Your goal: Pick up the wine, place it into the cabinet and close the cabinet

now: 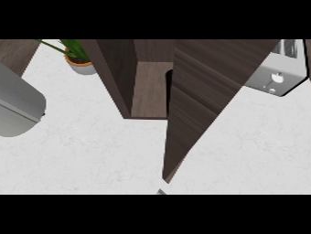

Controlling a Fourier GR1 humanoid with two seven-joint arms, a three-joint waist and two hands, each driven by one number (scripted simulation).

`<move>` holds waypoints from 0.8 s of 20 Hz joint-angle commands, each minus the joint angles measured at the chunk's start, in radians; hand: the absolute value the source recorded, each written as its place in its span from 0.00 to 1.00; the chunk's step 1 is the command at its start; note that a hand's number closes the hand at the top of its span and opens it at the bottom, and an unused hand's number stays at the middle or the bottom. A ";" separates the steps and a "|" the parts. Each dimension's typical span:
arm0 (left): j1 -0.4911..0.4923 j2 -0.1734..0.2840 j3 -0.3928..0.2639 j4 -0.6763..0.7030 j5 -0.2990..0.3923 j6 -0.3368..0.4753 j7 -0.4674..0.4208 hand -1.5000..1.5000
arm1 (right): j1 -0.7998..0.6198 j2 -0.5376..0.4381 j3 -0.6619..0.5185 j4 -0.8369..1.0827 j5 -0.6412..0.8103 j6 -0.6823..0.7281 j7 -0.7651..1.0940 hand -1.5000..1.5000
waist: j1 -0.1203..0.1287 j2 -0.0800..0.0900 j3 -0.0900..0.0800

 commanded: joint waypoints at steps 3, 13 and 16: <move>-0.035 -0.016 -0.002 0.016 0.003 -0.009 0.025 0.00 | -0.259 0.174 -0.027 0.187 -0.063 -0.096 0.037 1.00 | 0.014 0.007 0.000; -0.107 -0.063 -0.038 0.011 -0.027 0.063 0.074 0.00 | -0.624 0.180 -0.220 0.533 -0.277 -0.181 -0.077 1.00 | 0.023 0.012 0.002; -0.127 -0.043 0.027 0.039 0.018 0.031 0.099 0.00 | -0.786 0.182 -0.286 0.642 -0.350 -0.219 -0.075 1.00 | 0.023 0.008 0.002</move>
